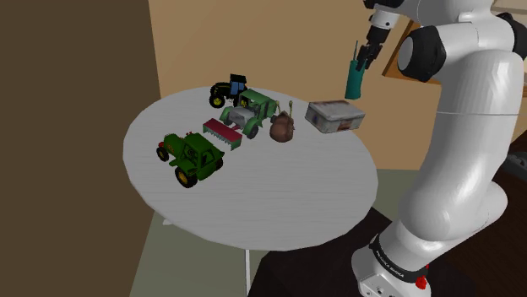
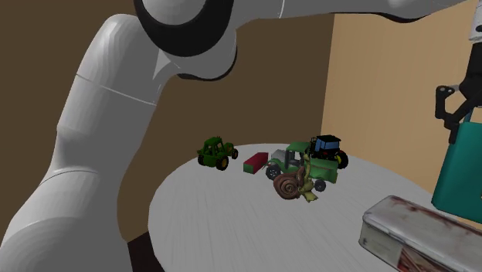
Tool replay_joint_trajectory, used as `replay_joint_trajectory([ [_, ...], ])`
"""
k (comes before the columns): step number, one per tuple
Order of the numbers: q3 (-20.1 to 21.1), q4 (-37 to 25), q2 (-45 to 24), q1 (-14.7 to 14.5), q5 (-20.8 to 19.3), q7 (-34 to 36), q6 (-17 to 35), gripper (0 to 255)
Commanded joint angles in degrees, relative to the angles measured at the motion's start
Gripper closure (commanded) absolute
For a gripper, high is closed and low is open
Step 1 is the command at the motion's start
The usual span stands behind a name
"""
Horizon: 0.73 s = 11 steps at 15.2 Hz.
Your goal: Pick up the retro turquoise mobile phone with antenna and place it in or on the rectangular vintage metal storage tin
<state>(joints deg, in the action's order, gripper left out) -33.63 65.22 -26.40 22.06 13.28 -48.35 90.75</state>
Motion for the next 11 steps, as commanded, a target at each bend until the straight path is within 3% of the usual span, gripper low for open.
replay_joint_trajectory([
  [1,-0.10,3.07,0.96,-0.84,-0.45,0.02,2.20,255],
  [11,-0.06,13.27,2.45,-2.83,-1.09,-0.12,10.87,255],
])
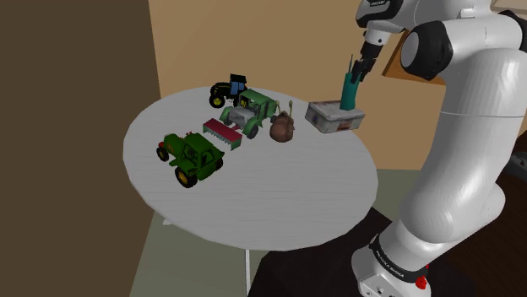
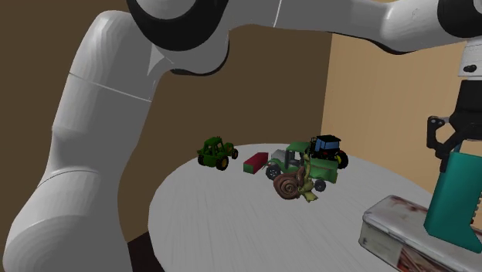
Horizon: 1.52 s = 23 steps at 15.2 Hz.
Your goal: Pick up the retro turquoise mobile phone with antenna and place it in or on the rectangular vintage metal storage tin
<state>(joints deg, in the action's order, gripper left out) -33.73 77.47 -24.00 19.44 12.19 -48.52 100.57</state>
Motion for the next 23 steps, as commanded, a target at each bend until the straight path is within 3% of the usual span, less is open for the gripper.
replay_joint_trajectory([
  [1,0.04,1.05,0.06,-0.22,-0.02,0.04,1.06,255],
  [7,0.04,1.03,0.05,-0.21,-0.01,0.04,1.05,255],
  [8,0.04,1.03,0.06,-0.22,-0.01,0.04,1.05,0],
  [13,0.04,1.03,0.05,-0.21,-0.01,0.04,1.05,0],
  [17,-0.09,-7.39,-0.59,1.12,0.22,0.36,-6.63,0],
  [23,-0.09,-7.39,-0.59,1.13,0.22,0.36,-6.63,0],
])
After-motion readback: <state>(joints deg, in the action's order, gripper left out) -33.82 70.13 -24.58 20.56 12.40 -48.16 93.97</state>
